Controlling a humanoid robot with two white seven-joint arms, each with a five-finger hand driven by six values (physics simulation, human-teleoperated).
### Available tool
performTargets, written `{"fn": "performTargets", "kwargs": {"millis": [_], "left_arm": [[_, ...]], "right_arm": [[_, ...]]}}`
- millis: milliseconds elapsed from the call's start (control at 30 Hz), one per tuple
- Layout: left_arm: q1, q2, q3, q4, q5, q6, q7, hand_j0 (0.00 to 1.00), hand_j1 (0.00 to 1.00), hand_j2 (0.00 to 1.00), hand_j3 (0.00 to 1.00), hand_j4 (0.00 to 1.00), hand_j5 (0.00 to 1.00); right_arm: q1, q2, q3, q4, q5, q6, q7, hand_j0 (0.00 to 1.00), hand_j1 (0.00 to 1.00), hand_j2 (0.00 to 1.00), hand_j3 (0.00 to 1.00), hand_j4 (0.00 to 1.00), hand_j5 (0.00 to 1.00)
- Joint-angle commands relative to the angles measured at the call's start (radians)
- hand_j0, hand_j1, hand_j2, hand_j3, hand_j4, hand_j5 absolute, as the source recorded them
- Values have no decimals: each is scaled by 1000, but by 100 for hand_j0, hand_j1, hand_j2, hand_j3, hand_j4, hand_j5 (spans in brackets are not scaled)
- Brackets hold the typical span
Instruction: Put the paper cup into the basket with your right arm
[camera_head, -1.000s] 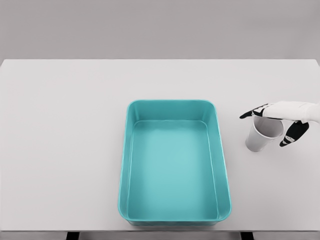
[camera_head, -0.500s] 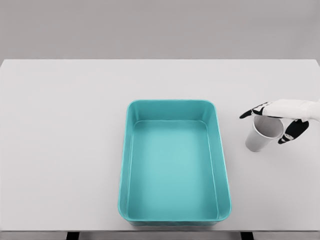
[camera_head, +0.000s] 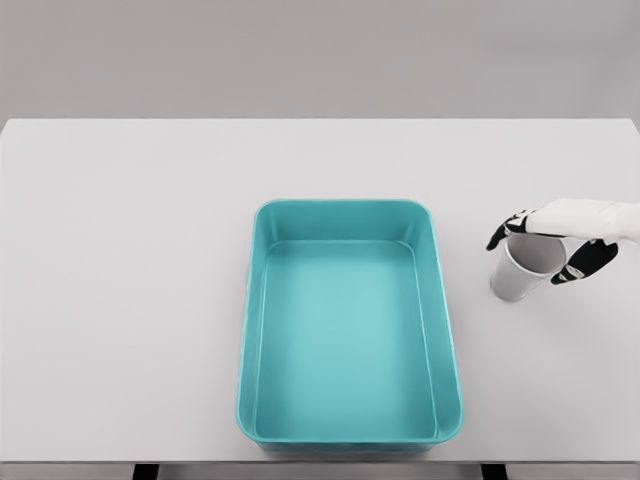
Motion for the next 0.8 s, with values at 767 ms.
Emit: {"fn": "performTargets", "kwargs": {"millis": [767], "left_arm": [[0,0,0,0,0,0,0,100,100,100,100,100,100]], "right_arm": [[-9,-52,-108,-86,-9,-20,0,71,71,71,71,71,71]]}}
